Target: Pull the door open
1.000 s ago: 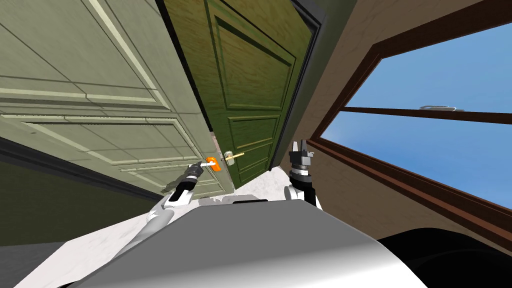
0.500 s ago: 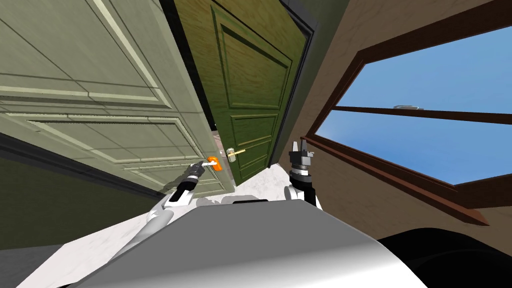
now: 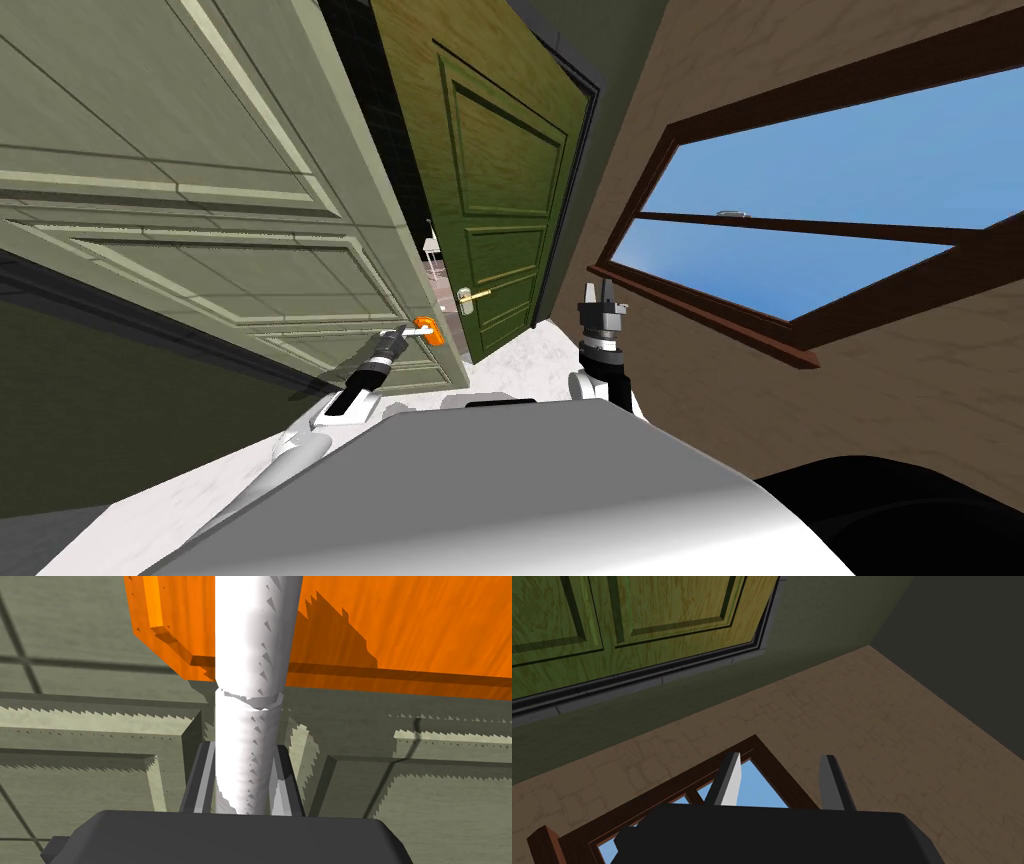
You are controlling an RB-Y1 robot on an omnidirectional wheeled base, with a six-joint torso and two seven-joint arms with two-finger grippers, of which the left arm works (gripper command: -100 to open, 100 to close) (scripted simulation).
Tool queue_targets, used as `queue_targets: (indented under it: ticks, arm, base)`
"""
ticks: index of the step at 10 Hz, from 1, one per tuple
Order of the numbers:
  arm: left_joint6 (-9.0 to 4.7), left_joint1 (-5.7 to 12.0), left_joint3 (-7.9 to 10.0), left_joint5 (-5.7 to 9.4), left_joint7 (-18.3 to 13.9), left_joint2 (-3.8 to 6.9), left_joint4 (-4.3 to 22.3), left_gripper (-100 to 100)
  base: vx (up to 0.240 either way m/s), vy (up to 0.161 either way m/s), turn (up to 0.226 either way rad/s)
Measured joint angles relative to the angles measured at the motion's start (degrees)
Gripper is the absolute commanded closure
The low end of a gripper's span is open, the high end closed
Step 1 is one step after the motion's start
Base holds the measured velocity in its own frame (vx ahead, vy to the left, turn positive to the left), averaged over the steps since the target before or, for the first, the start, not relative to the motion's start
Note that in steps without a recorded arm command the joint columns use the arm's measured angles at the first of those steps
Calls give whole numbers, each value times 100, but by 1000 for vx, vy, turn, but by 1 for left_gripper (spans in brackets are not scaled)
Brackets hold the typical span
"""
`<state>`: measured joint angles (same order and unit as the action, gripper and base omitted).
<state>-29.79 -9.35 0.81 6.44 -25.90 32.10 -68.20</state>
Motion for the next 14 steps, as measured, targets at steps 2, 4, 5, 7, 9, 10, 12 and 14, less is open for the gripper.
queue_targets:
  ticks: [2,4,5,7,9,10,12,14]
  arm:
    - [-159,-124,-124,-7,-139,150,-47,100]
    - [-246,-202,-156,-12,-190,219,-7,100]
    - [-332,-244,-155,-6,-242,288,-14,100]
    - [-479,-363,-231,-19,-339,392,-86,100]
    - [-623,-450,-292,-29,-417,482,-81,100]
    - [-702,-486,-325,-33,-464,533,-73,100]
    - [-903,-582,-375,-39,-554,633,-60,100]
    - [-966,-646,-415,-43,-615,702,-76,100]
  base:
    - [-170,54,-58]
    - [-187,41,-138]
    - [-222,99,-136]
    - [-161,66,-103]
    - [-150,58,-89]
    - [-169,61,-97]
    - [-179,72,-119]
    - [-111,63,-86]
